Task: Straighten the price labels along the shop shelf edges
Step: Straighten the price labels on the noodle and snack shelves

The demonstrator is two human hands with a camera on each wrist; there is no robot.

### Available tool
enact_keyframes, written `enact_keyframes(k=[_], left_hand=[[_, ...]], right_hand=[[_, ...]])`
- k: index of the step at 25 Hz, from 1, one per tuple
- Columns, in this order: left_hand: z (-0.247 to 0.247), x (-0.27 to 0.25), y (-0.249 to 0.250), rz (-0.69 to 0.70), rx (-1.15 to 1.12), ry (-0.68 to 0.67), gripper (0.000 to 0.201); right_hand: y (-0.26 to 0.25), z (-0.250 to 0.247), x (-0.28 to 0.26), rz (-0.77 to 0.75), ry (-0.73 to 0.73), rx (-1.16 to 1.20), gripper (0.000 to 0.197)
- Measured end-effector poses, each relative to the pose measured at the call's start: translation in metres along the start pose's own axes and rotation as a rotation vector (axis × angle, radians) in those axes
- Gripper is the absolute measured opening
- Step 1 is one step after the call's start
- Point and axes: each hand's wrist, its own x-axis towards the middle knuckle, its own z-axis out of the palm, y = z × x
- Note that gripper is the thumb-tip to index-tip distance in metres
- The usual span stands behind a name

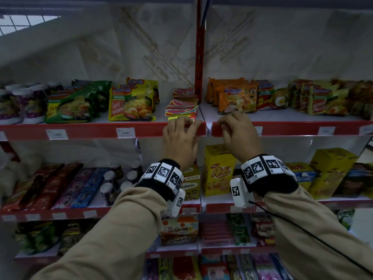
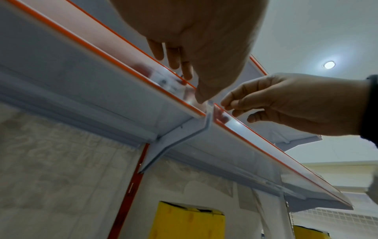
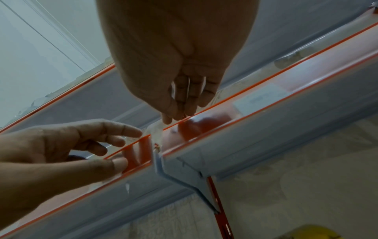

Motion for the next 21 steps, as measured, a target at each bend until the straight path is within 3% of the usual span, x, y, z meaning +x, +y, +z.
enact_keyframes(k=[8, 16, 21], left_hand=[[0.027, 0.004, 0.06, -0.236, 0.117, -0.115, 0.057], [0.025, -0.01, 0.071, -0.285, 0.034, 0.011, 0.046], [0.024, -0.011, 0.069, -0.312, 0.057, -0.03, 0.044]], right_hand=[[0.057, -0.031, -0.007, -0.003, -0.02, 0.04, 0.018], [0.06, -0.023, -0.012, -0.125, 0.0, -0.005, 0.033], [0.063, -0.026, -0.008, -0.182, -0.05, -0.114, 0.025]])
